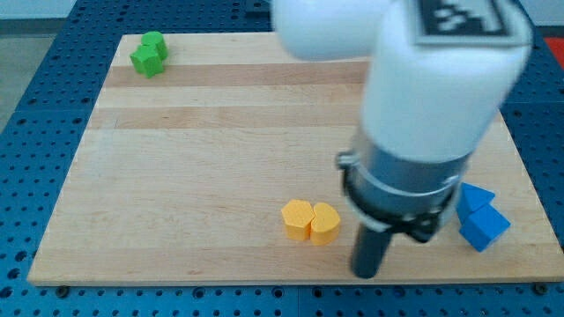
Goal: Move the green star towards the red circle
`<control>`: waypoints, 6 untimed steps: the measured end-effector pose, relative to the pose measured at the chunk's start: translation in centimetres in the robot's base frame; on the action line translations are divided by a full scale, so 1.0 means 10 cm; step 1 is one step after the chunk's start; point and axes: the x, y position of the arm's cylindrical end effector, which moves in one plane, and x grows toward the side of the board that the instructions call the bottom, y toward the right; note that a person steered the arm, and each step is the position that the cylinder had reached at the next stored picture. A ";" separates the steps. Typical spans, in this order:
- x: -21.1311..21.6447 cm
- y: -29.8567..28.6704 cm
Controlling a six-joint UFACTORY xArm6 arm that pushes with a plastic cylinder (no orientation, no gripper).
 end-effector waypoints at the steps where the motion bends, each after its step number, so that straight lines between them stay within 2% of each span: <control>1: -0.04 -0.14; 4: -0.83 -0.18; 6: -1.30 -0.81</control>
